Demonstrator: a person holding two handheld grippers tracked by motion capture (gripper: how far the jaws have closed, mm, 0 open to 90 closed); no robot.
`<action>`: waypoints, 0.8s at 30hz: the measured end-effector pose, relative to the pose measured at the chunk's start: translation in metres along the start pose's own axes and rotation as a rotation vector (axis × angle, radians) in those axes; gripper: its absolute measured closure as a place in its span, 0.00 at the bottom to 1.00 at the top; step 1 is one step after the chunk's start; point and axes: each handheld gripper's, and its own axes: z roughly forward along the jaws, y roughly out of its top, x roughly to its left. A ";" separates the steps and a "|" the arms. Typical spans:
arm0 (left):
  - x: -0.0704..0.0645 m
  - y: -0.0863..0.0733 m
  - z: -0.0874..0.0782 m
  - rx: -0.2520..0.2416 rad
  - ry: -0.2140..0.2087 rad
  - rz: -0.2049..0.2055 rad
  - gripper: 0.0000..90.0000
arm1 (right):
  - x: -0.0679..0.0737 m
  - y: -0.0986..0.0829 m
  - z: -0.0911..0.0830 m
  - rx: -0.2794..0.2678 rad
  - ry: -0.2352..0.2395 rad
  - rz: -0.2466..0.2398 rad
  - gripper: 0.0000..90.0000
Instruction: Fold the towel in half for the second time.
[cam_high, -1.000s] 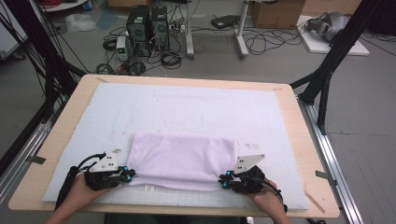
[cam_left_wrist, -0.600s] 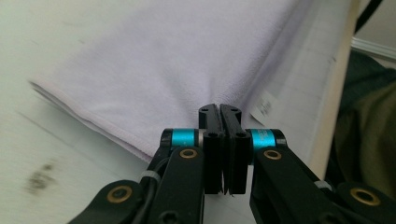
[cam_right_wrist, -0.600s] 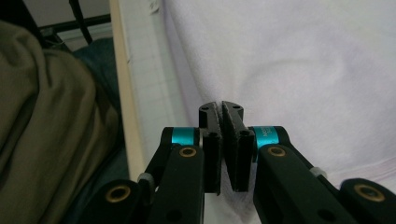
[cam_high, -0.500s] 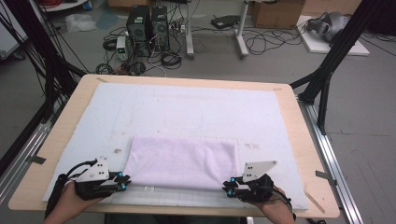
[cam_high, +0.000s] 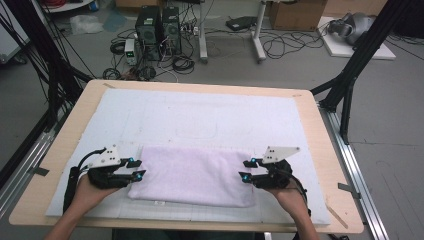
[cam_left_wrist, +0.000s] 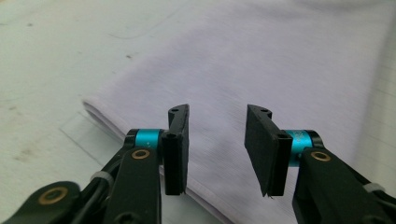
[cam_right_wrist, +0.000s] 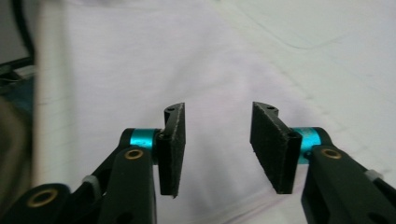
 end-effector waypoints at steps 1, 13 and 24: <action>0.004 0.001 0.005 0.002 0.004 -0.009 0.66 | -0.006 0.001 0.003 0.007 -0.013 0.001 0.60; 0.044 0.005 0.045 0.034 0.104 -0.064 0.70 | -0.047 -0.001 0.037 0.042 -0.055 0.037 0.59; 0.051 0.003 0.046 0.055 0.158 -0.106 0.53 | -0.051 -0.008 0.035 0.055 -0.111 0.072 0.45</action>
